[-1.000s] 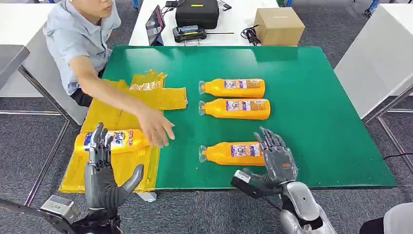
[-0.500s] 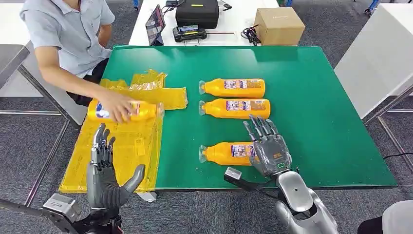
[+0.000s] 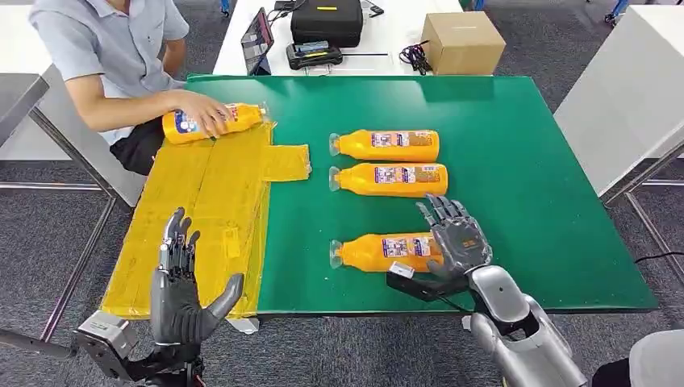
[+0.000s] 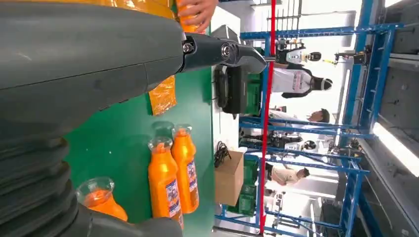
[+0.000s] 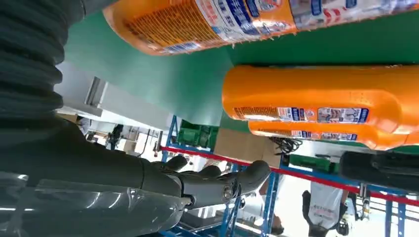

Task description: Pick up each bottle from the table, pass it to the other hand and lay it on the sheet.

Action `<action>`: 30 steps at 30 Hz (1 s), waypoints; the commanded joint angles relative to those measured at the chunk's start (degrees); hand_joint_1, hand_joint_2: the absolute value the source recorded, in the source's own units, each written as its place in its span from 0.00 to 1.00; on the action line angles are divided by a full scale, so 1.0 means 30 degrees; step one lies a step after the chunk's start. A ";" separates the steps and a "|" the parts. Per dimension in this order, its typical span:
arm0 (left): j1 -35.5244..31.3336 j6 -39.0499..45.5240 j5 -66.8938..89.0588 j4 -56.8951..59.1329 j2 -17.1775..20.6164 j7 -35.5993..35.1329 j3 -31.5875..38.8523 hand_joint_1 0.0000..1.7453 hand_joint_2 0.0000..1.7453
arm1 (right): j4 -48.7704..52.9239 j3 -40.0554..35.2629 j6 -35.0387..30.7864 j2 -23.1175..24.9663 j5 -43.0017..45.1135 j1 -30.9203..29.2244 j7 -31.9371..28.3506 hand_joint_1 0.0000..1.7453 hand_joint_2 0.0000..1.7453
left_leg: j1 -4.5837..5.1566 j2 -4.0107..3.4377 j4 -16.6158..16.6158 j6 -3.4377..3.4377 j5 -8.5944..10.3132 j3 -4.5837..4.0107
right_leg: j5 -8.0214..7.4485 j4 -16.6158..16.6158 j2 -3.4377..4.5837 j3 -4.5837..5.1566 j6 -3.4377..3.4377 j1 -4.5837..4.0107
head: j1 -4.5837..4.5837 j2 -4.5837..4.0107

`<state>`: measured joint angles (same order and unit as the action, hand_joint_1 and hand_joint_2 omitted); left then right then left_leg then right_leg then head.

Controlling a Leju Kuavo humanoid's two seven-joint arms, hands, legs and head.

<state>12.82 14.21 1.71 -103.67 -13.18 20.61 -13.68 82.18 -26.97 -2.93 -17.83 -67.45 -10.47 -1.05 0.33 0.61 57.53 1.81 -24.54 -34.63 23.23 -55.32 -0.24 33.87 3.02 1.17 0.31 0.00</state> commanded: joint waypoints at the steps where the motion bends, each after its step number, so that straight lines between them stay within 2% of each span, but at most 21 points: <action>1: -0.0230 -0.0047 -0.0081 0.1065 0.0161 -0.0101 0.0158 0.00 1.00 | -0.1464 -0.0928 0.0144 -0.0291 0.0050 -0.1020 0.0053 0.00 1.00 | -0.0019 -0.0052 -0.0004 -0.0036 -0.0039 0.0098 | 0.0021 0.0012 0.0042 -0.0088 -0.0045 -0.0022 | 0.0000 0.0000; 4: -0.0230 -0.0047 -0.0081 0.1065 0.0161 -0.0101 0.0158 0.00 1.00 | -0.1464 -0.0928 0.0144 -0.0291 0.0050 -0.1020 0.0053 0.00 1.00 | 0.0001 -0.0025 -0.0017 -0.0014 -0.0005 0.0038 | -0.0001 0.0013 0.0019 -0.0031 -0.0019 0.0001 | 0.0000 0.0000; 16: -0.0007 -0.0284 -0.0287 0.1246 0.0316 -0.0716 -0.0264 0.00 1.00 | -0.2222 -0.2018 0.1107 -0.0964 0.0527 -0.1812 0.0780 0.00 1.00 | -0.0010 -0.0049 -0.0015 -0.0033 -0.0031 0.0093 | 0.0016 0.0018 0.0039 -0.0082 -0.0040 -0.0013 | 0.0000 0.0000; 19: -0.0017 -0.0296 -0.0256 0.1293 0.0442 -0.0827 -0.0494 0.00 1.00 | -0.2509 -0.1936 0.1237 -0.0886 0.1200 -0.1740 0.0684 0.00 1.00 | -0.0017 -0.0042 -0.0014 -0.0034 -0.0033 0.0098 | 0.0018 0.0025 0.0033 -0.0093 -0.0043 -0.0020 | 0.0000 0.0000; 21: -0.0116 -0.0396 -0.0205 0.1544 0.0693 -0.1158 -0.0837 0.00 1.00 | -0.2874 -0.2120 0.2139 -0.1207 0.2331 -0.1669 0.0219 0.00 1.00 | -0.0003 -0.0026 -0.0019 -0.0021 -0.0012 0.0057 | 0.0005 0.0021 0.0020 -0.0052 -0.0025 -0.0004 | 0.0000 0.0000; 30: 0.0081 -0.0335 -0.0346 0.1908 0.1041 -0.1536 -0.1419 0.00 1.00 | -0.3783 -0.3048 0.2813 -0.2141 0.3256 -0.2632 0.0182 0.00 1.00 | 0.0001 -0.0048 -0.0017 -0.0031 -0.0029 0.0085 | 0.0014 0.0017 0.0040 -0.0078 -0.0038 -0.0003 | 0.0000 0.0000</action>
<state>13.11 13.20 1.11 -101.92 -12.64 16.98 -15.80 76.81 -31.32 3.74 -21.96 -59.37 -13.34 -0.59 0.35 0.61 57.53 1.82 -24.54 -34.65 23.23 -55.32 -0.24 33.87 3.02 1.19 0.31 0.00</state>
